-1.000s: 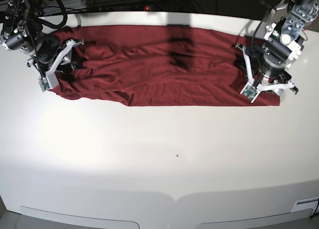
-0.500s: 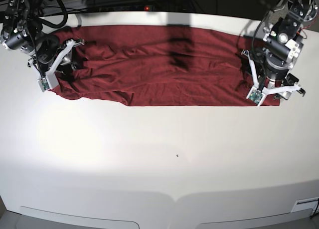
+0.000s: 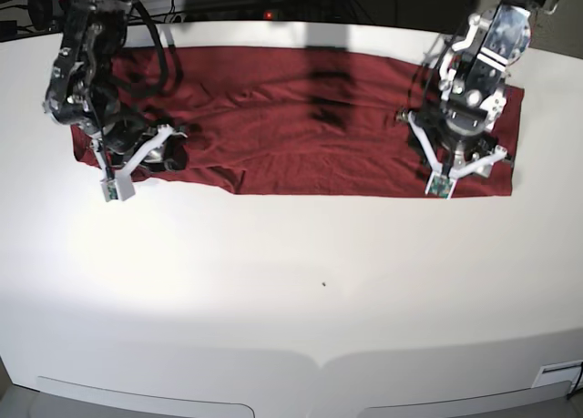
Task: Fold the T-shirt properly
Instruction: 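Move both grippers back toward the folded edge of the shirt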
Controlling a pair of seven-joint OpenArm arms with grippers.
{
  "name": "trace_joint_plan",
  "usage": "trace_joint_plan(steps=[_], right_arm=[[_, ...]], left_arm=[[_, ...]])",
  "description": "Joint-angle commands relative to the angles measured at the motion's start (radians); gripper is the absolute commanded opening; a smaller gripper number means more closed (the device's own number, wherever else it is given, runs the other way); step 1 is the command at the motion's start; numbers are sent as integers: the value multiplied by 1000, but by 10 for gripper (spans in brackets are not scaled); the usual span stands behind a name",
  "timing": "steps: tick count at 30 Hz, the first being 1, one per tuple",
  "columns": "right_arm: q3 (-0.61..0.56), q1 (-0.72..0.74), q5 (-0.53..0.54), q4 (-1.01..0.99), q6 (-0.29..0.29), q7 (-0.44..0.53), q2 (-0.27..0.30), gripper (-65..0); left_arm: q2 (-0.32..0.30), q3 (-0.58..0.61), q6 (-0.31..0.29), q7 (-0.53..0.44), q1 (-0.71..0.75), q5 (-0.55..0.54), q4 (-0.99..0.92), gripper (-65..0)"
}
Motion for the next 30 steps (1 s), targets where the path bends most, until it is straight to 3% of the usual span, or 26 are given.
trace_joint_plan(steps=[1,9,14,16,19,23,30], right_arm=[[-2,31,13,-28,5,21,18,-427],[-74,197,-149,-355,3,122,20,-427],[-107,314,-230,-466,-69,175,20,-427],[-107,355,-250,-499,-74,174,21,-427],[-107,391,-234,-512,-68,165,18,-427],[-107,411,-164,-484,5,134,18,-427],[-107,410,-154,-346,5,93,18,-427]], left_arm=[[-4,-5,-4,51,-3,3,-38,-311],[-7,-5,-3,52,-40,0,-107,-311],[-7,-5,-3,53,-85,-1,-107,-311],[-7,-5,-3,57,-112,-1,-107,-311],[-7,-5,-3,68,-154,0,-107,-311],[-7,-5,-3,67,-203,0,-98,-311],[-7,-5,-3,105,-292,0,-50,-311]])
